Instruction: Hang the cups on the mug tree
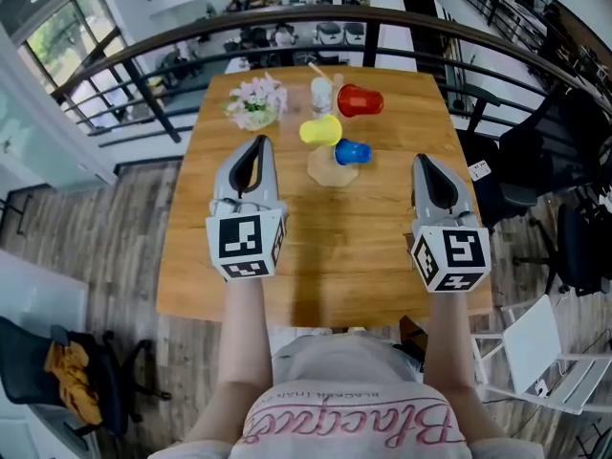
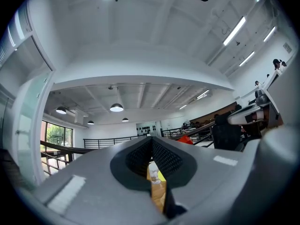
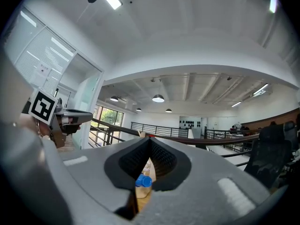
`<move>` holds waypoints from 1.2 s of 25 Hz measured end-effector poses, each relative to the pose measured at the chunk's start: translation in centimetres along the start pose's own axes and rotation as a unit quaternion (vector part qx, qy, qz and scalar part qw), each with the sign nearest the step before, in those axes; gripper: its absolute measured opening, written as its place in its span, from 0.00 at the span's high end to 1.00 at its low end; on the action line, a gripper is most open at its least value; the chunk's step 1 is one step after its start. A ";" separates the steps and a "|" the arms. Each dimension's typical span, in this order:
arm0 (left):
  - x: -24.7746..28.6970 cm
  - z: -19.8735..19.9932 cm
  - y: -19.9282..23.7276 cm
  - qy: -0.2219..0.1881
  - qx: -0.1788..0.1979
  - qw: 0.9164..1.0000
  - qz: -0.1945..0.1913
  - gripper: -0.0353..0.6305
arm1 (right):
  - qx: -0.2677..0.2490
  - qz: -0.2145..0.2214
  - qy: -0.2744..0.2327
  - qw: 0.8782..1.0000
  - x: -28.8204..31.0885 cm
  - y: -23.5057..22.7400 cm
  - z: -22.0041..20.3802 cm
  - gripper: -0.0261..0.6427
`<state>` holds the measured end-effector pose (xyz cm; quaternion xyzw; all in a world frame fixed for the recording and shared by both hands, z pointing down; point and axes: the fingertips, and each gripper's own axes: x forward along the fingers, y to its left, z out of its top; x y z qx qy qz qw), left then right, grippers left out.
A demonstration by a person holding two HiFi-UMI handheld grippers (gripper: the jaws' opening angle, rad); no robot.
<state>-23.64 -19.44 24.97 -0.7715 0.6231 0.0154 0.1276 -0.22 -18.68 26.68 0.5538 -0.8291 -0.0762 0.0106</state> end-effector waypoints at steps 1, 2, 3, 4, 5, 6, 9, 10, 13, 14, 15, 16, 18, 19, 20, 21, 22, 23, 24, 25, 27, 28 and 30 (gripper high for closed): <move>0.1 0.2 0.0 -0.001 0.000 1.000 0.004 0.93 | -0.001 0.003 0.001 1.000 0.1 -0.3 0.1 0.96; 0.1 0.4 0.0 -0.002 0.001 1.000 0.009 0.93 | -0.002 0.007 0.001 1.000 0.2 -0.6 0.2 0.96; 0.2 0.6 0.0 -0.003 0.001 1.000 0.013 0.93 | -0.003 0.009 0.002 1.000 0.3 -0.9 0.3 0.96; 0.2 0.7 0.1 -0.004 0.002 1.000 0.017 0.93 | -0.004 0.011 0.001 1.000 0.5 -1.2 0.4 0.96; 0.1 0.9 0.1 -0.005 0.003 1.000 0.021 0.93 | -0.004 0.013 0.001 1.000 0.6 -1.4 0.6 0.96; 0.1 0.9 0.1 -0.005 0.005 1.000 0.024 0.93 | -0.004 0.014 0.000 1.000 0.7 -1.6 0.7 0.96; 0.0 1.2 0.1 -0.004 0.011 0.999 0.031 0.93 | -0.006 0.021 -0.003 1.000 1.1 -1.8 0.9 0.96; -0.1 1.2 0.2 -0.004 0.013 0.999 0.032 0.93 | -0.008 0.023 -0.004 1.000 1.2 -1.8 1.0 0.96; -0.2 1.4 0.5 -0.003 0.020 0.999 0.036 0.93 | -0.014 0.029 -0.009 0.999 1.5 -1.7 1.4 0.96; -0.2 1.5 0.5 -0.003 0.022 0.999 0.037 0.93 | -0.015 0.030 -0.011 0.999 1.6 -1.7 1.6 0.96; -0.2 1.6 0.5 -0.003 0.024 0.999 0.037 0.93 | -0.017 0.030 -0.013 0.999 1.6 -1.8 1.8 0.96; -0.2 1.8 0.5 -0.003 0.025 0.999 0.037 0.93 | -0.018 0.029 -0.015 0.999 1.6 -1.9 2.0 0.96; -0.2 2.0 0.5 -0.004 0.028 0.999 0.037 0.93 | -0.021 0.027 -0.019 0.999 1.6 -2.0 2.4 0.96; -0.1 2.2 0.6 -0.005 0.029 0.999 0.036 0.93 | -0.021 0.026 -0.020 0.999 1.6 -2.1 2.6 0.96; -0.1 2.4 0.6 -0.007 0.030 0.999 0.036 0.93 | -0.021 0.024 -0.022 0.999 1.6 -2.2 2.7 0.96; -0.1 2.5 0.6 -0.008 0.031 0.999 0.036 0.93 | -0.021 0.022 -0.024 0.999 1.5 -2.3 2.9 0.96; -0.1 2.7 0.6 -0.010 0.032 0.999 0.035 0.93 | -0.021 0.021 -0.026 0.999 1.5 -2.4 3.0 0.96; -0.1 2.9 0.6 -0.011 0.032 0.999 0.035 0.93 | -0.021 0.020 -0.027 0.999 1.4 -2.5 3.1 0.96; -0.1 3.0 0.6 -0.012 0.033 0.999 0.035 0.93 | -0.021 0.019 -0.028 0.999 1.3 -2.5 3.2 0.96; -0.2 3.1 0.6 -0.014 0.033 0.999 0.034 0.93 | -0.022 0.018 -0.029 0.999 1.3 -2.5 3.2 0.96; -0.2 3.2 0.5 -0.016 0.032 0.999 0.032 0.93 | -0.024 0.017 -0.031 0.999 1.2 -2.6 3.3 0.96; -0.2 3.3 0.5 -0.017 0.033 0.999 0.031 0.93 | -0.025 0.017 -0.032 0.999 1.2 -2.6 3.4 0.96; -0.2 3.4 0.6 -0.017 0.034 0.999 0.031 0.93 | -0.027 0.016 -0.033 0.999 1.2 -2.5 3.5 0.96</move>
